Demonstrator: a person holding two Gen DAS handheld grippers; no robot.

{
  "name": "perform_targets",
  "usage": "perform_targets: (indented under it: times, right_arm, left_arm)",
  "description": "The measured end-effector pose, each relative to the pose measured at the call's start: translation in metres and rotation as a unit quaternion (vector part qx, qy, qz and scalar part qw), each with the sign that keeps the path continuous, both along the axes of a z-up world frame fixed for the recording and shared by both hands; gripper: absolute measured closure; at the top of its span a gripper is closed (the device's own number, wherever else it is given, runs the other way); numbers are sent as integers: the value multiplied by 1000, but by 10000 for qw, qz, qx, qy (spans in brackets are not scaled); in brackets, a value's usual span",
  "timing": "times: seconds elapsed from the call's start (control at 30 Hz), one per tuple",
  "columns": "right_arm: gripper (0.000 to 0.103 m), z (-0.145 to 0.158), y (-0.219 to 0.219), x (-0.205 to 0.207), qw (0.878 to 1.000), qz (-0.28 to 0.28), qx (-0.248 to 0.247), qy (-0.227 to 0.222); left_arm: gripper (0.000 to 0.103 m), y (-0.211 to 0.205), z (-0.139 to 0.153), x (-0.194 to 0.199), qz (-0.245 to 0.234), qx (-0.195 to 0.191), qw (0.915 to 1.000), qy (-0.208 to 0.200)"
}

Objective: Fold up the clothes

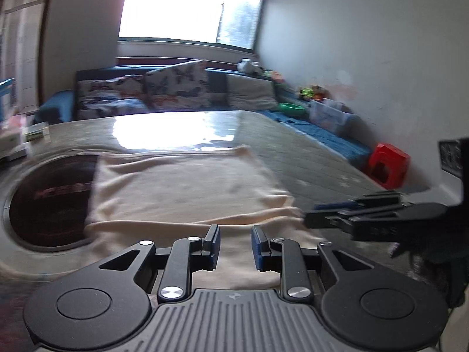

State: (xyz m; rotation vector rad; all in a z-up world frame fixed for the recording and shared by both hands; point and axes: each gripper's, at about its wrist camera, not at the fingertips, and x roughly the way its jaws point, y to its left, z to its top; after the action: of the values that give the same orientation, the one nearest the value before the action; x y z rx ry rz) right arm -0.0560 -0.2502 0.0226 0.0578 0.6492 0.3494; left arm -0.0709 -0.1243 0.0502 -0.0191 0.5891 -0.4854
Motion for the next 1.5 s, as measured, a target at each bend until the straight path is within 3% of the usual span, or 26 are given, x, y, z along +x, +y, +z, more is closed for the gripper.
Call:
perform_targets:
  times: [0.2,0.27,0.5,0.63,0.83,0.9,1.07,1.13,1.17,1.23,1.37,1.5]
  right_arm:
    - [79,-13,25,14,9992,284,-249,117]
    - [80,-16,30,17,9987,341,-321,181]
    - [101,-3,32,16,9987,181,-485,-11]
    - [101,9,29,19,9983,60,-560,-158]
    - [91,0,19,21,9997,53,-242,83]
    - [78,-1,17,19,9997,104,-180,109]
    - [76,-13,22,24,9994,146,-267,192]
    - [80,-16,25,26,9993,151,-281,171]
    - [93,-16,27,26,9992,133,-354,133]
    - [98,-12,30,23,9987,68,-497,60]
    - [101,-2,29,17,9970,-145,-740,-184]
    - [100,-9,26,23,9961,-262,-841,-63]
  left_arm:
    - [78,47,-10,4,566,246,9981,47]
    - [78,57,-14,2,602,273,9978,92]
    - [78,71,-23,-6,544,319,9978,196]
    - [78,73,-24,-7,476,356,9980,195]
    - [76,82,-20,-6,583,294,9977,189]
    - [76,84,-18,-6,612,302,9975,160]
    - [72,80,-12,-2,624,261,9977,68]
    - [72,77,-10,-1,593,249,9979,30]
    - [72,75,-8,0,555,255,9981,-1]
    - [72,70,-5,1,479,267,9985,-62]
    - [72,59,-4,8,347,324,9988,-130]
    - [73,49,-8,20,309,374,9988,-62]
